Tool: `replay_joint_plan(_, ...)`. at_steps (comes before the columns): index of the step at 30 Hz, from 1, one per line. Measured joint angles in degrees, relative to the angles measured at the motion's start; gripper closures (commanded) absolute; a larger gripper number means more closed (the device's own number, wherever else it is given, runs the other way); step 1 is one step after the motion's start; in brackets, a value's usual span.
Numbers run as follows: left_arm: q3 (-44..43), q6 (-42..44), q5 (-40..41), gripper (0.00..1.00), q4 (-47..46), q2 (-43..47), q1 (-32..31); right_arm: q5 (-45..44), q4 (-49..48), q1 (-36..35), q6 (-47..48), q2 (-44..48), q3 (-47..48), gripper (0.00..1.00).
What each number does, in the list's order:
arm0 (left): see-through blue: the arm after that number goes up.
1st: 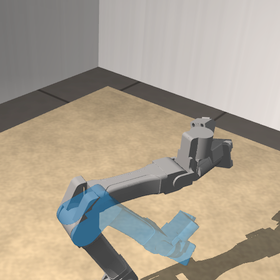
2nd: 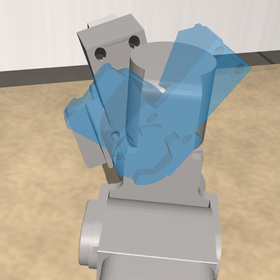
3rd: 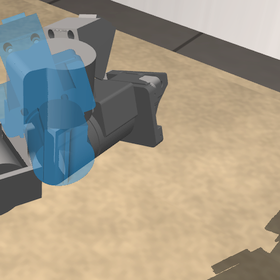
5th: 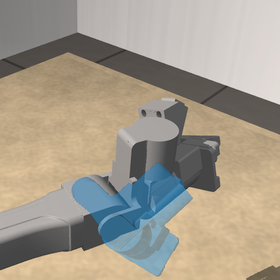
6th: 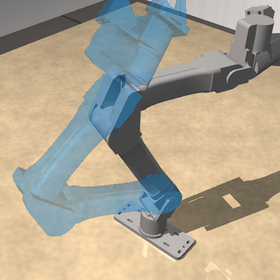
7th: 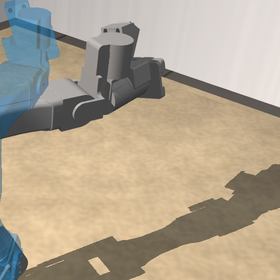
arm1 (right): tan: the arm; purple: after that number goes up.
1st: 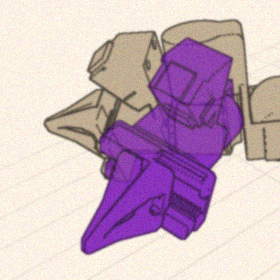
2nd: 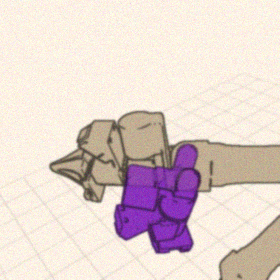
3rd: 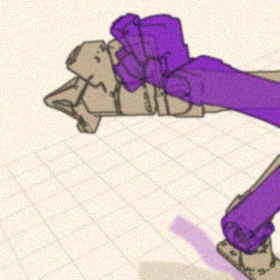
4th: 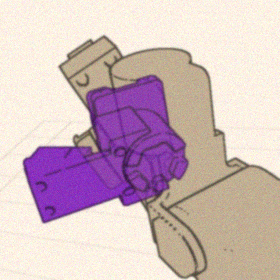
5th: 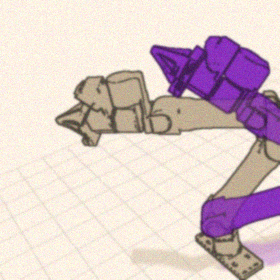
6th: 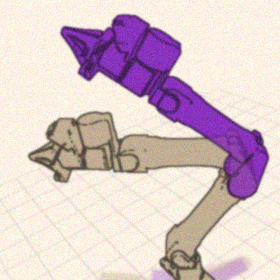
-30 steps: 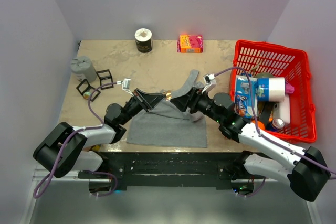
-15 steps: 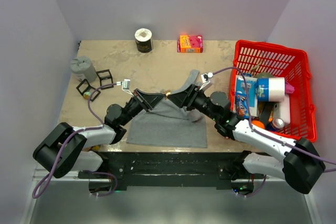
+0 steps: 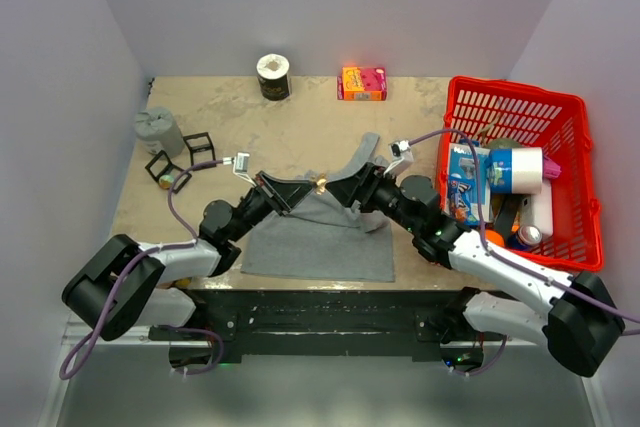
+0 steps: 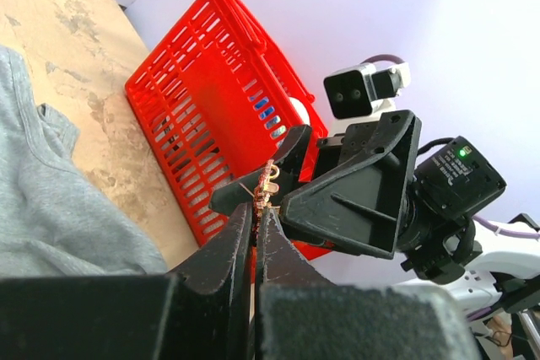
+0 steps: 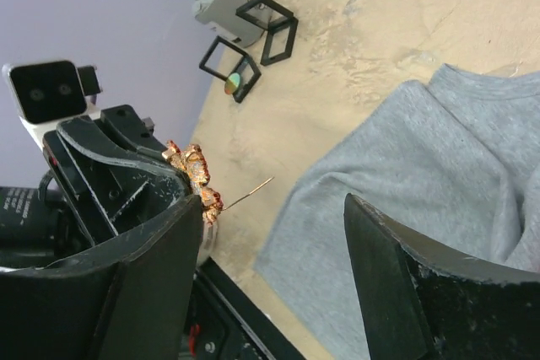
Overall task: Pin the brooch onto the clothing
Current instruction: Pass from the left arm to the right
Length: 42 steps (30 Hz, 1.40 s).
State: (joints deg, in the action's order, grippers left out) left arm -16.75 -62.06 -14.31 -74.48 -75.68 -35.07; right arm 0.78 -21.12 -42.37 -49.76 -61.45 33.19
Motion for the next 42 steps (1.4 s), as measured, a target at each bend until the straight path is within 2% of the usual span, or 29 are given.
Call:
replay_joint_plan(11,1.0,0.1,-4.2,1.0,0.1,0.9,0.0,3.7,2.0,-0.1,9.7,1.5,2.1,0.42)
replay_joint_plan(22,1.6,-0.3,-6.6,1.0,0.0,0.9,0.0,8.1,1.9,-0.1,13.7,-2.0,5.5,0.57)
replay_joint_plan(25,1.7,-0.4,-6.6,1.0,0.0,0.9,0.0,9.3,2.1,-0.1,13.9,-2.6,5.5,0.64)
replay_joint_plan(28,1.7,-0.5,-6.5,1.0,0.0,0.9,0.0,9.8,2.0,-0.1,13.8,-2.6,5.5,0.78)
replay_joint_plan(30,1.7,-0.5,-6.5,1.0,0.1,0.9,0.0,10.6,1.8,-0.1,13.7,-2.6,5.5,0.92)
replay_joint_plan(32,1.7,-0.6,-6.5,0.9,0.1,0.9,0.0,11.1,1.4,-0.1,13.7,-2.6,5.5,1.0)
replay_joint_plan(33,1.7,-0.7,-6.6,0.72,0.0,0.9,0.1,11.4,1.3,0.0,13.5,-2.6,5.5,1.0)
replay_joint_plan(35,1.7,-0.7,-7.1,0.58,0.0,0.9,0.2,11.9,1.4,0.0,13.7,-2.5,5.5,1.0)
replay_joint_plan(36,1.7,-0.8,-7.8,0.41,0.1,0.9,0.2,11.9,1.6,0.0,13.9,-2.5,5.5,1.0)
replay_joint_plan(38,1.5,-0.4,-10.1,0.27,1.2,1.1,0.2,12.2,2.8,0.0,14.4,-2.5,5.6,1.0)
replay_joint_plan(39,1.2,-0.2,-11.5,0.22,2.6,1.4,0.2,12.6,4.3,0.3,15.0,-2.5,6.1,1.0)
replay_joint_plan(42,-1.0,1.4,-16.4,0.2,9.7,3.3,1.0,14.6,7.7,1.9,16.4,-2.5,8.1,1.0)
